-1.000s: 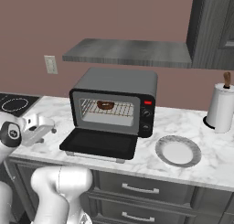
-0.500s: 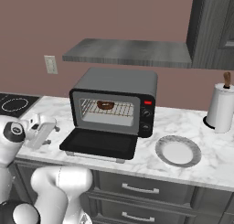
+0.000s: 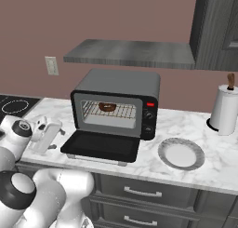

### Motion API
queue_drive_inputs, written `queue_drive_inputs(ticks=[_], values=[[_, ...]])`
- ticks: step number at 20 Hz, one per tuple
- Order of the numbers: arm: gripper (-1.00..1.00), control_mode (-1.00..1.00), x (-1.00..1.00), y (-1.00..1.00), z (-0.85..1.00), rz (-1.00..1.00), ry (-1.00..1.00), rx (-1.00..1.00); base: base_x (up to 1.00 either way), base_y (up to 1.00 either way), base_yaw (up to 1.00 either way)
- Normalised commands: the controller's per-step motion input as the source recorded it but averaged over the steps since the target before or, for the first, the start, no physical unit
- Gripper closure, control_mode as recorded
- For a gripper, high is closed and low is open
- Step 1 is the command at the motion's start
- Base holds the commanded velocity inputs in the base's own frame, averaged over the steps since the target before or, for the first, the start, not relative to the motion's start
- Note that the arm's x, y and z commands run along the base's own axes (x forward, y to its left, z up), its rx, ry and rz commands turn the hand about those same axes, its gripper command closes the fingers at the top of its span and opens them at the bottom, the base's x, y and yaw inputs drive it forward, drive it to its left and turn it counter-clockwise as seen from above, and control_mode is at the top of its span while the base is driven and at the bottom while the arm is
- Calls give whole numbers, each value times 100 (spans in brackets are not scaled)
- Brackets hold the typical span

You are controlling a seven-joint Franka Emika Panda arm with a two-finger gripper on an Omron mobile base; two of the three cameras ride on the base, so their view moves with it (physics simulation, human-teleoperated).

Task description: Pick up the bagel from the plate, place it on the toaster oven rack, close the door, and set the timer.

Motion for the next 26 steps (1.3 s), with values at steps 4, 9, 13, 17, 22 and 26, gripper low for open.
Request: queue_drive_inputs(ticks=[4,9,13,17,22,26], values=[[-100,-100,16,0,-32,-3,0,-13,0,0,0],[-100,-100,16,0,-27,-5,0,-11,0,0,0],[-100,-100,9,0,-6,-6,0,-6,0,0,0],[-100,-100,3,-1,0,-7,0,-6,0,0,0],[-100,-100,1,-10,-1,-7,0,-7,0,0,0],[-100,-100,0,-19,0,-8,-3,-8,0,0,0]])
